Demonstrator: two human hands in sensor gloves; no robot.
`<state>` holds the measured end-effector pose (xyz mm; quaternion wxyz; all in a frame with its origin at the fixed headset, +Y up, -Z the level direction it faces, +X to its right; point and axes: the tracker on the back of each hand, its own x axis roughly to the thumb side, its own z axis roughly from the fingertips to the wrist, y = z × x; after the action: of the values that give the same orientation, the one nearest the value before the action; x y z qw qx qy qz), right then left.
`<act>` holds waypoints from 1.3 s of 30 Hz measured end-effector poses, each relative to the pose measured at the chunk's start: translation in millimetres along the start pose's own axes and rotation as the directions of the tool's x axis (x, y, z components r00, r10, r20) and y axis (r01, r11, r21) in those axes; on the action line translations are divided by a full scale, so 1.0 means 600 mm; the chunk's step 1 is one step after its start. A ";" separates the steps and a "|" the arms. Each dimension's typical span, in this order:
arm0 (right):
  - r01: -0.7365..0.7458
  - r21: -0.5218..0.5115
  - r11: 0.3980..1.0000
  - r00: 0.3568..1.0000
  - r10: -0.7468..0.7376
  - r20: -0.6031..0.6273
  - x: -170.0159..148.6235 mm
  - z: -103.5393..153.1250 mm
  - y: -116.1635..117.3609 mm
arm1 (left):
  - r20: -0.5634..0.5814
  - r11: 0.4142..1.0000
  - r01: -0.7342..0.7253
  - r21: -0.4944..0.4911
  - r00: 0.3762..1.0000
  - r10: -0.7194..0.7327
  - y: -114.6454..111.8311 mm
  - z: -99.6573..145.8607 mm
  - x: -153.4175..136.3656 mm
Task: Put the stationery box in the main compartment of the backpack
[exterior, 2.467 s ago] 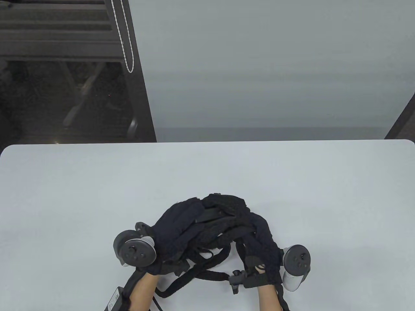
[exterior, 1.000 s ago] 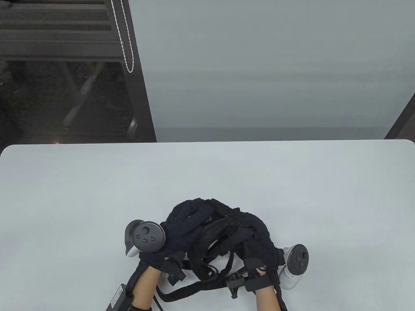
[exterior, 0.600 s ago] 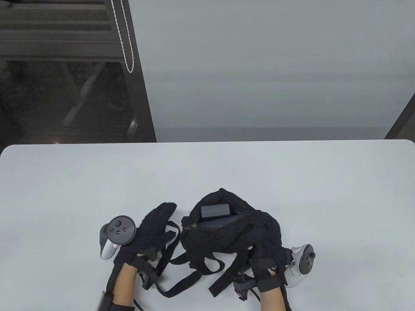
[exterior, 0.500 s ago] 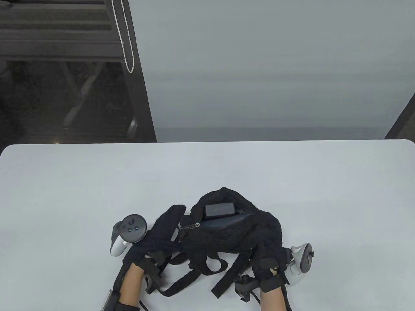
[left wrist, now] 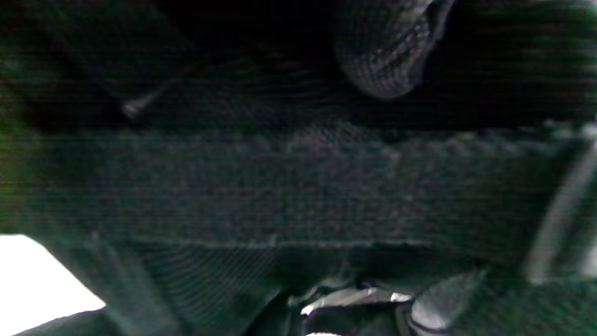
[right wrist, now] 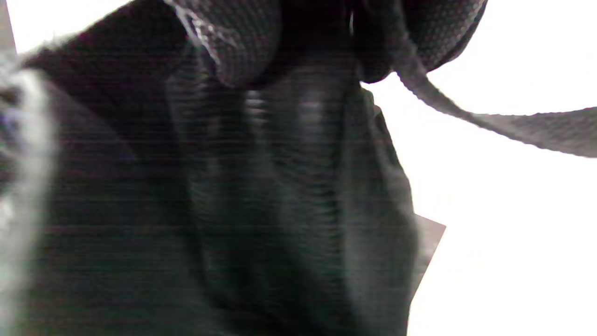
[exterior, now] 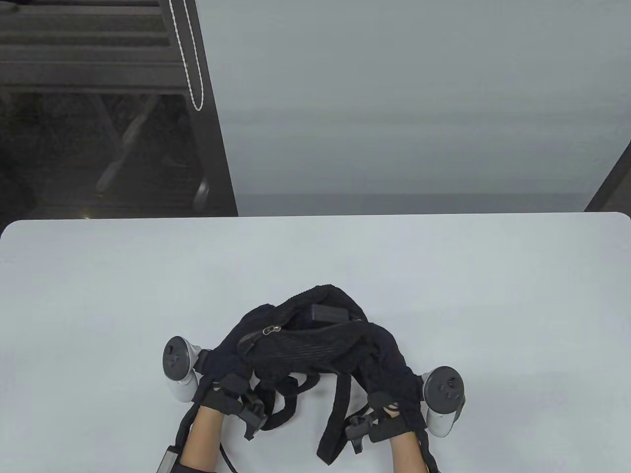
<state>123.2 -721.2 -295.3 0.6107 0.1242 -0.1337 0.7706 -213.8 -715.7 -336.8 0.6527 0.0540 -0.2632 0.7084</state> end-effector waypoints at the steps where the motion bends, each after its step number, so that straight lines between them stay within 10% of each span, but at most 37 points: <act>1: -0.045 0.015 0.999 0.999 0.045 0.001 0.000 0.000 0.003 | 0.008 1.000 -0.007 0.023 1.000 0.007 0.002 0.001 0.003; 8: -0.106 -0.005 0.994 0.991 0.106 0.081 0.016 0.003 -0.012 | 0.023 0.962 0.019 0.274 0.999 -0.027 0.022 0.013 0.021; 19: -0.240 -0.088 0.967 0.919 0.255 0.301 0.208 -0.012 -0.005 | -0.013 0.956 0.089 0.279 0.996 -0.089 0.027 0.014 0.015; 26: -0.609 0.031 0.792 0.727 0.543 0.419 0.339 -0.054 0.112 | 0.000 0.955 0.186 0.231 0.981 -0.192 0.005 0.011 0.026; 34: -0.834 0.227 0.502 0.551 0.741 0.385 0.325 -0.088 0.193 | 0.033 0.962 0.165 0.216 0.984 -0.177 -0.005 0.009 0.034; 39: -0.843 0.151 0.517 0.531 0.752 0.390 0.308 -0.089 0.196 | 0.027 0.960 0.183 0.210 0.981 -0.192 -0.006 0.009 0.035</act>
<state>-34.5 -560.0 -285.8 0.1288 0.2511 -0.1319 0.9502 -214.6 -699.0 -322.4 0.7013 0.1630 -0.1972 0.6654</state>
